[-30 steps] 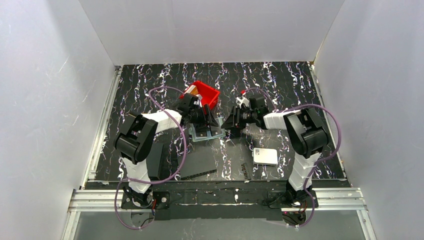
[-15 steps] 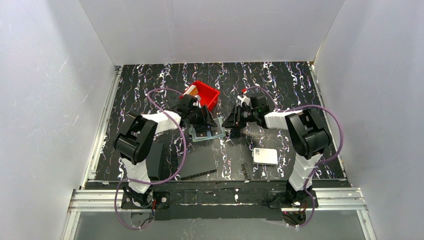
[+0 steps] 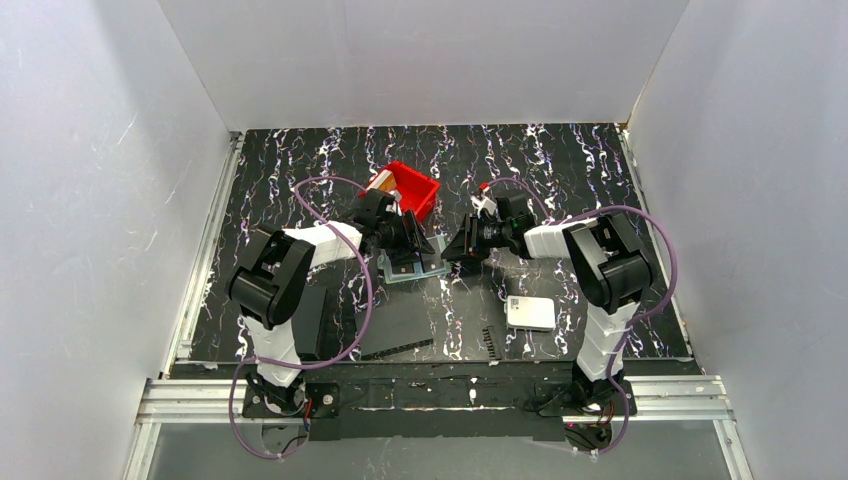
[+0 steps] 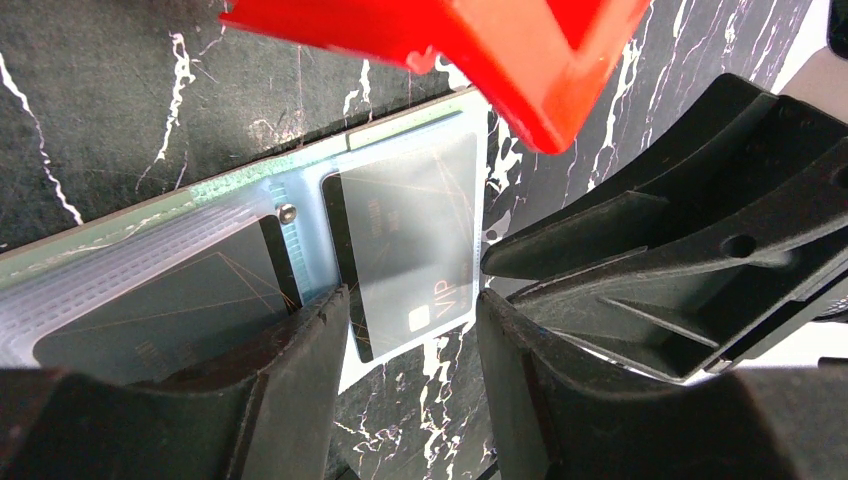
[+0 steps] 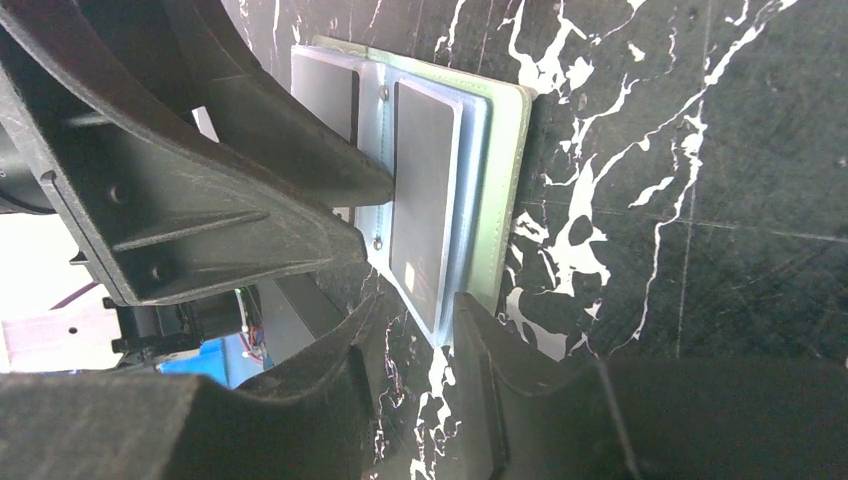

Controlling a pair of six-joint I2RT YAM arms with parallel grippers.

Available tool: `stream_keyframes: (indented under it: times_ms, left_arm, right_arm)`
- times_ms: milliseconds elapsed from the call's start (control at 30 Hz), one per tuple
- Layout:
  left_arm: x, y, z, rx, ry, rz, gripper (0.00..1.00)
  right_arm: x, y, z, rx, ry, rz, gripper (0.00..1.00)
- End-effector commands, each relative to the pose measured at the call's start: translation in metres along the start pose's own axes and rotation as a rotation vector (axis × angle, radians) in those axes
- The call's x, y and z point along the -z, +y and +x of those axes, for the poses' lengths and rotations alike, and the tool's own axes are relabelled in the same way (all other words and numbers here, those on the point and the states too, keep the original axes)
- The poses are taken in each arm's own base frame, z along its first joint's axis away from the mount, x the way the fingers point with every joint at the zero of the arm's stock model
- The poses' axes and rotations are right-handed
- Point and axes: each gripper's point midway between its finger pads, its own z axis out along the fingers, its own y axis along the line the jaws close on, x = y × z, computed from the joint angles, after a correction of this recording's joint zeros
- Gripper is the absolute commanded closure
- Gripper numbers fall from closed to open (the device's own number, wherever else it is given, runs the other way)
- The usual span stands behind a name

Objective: Put the credit cards into the card holder
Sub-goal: Insert the credit card into the card holder.

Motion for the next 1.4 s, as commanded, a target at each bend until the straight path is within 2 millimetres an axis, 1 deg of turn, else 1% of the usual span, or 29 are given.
stream_keyframes:
  times_ms: [0,533,867,1067,1233,1367]
  left_arm:
    - [0.004,0.020,0.016,0.011,0.033,-0.077,0.51]
    - [0.003,0.019,0.015,0.010,0.032,-0.075,0.52]
    - [0.005,0.018,0.014,0.006,0.027,-0.071,0.52]
    - [0.008,0.013,0.012,0.007,0.018,-0.053,0.52]
    - [0.010,0.009,0.012,0.004,0.014,-0.042,0.52]
    - [0.011,0.009,0.012,0.008,0.013,-0.038,0.53]
  right_arm:
    - [-0.003,0.005,-0.001,0.026,0.000,-0.032,0.61]
    - [-0.006,0.013,0.002,0.031,0.011,-0.059,0.64]
    - [-0.004,0.027,0.001,0.021,0.005,-0.111,0.66]
    - [-0.004,0.040,0.003,-0.062,-0.022,-0.209,0.64]
    - [-0.008,0.044,0.004,-0.112,-0.038,-0.275,0.65]
    - [-0.012,0.042,0.006,-0.139,-0.045,-0.295,0.65]
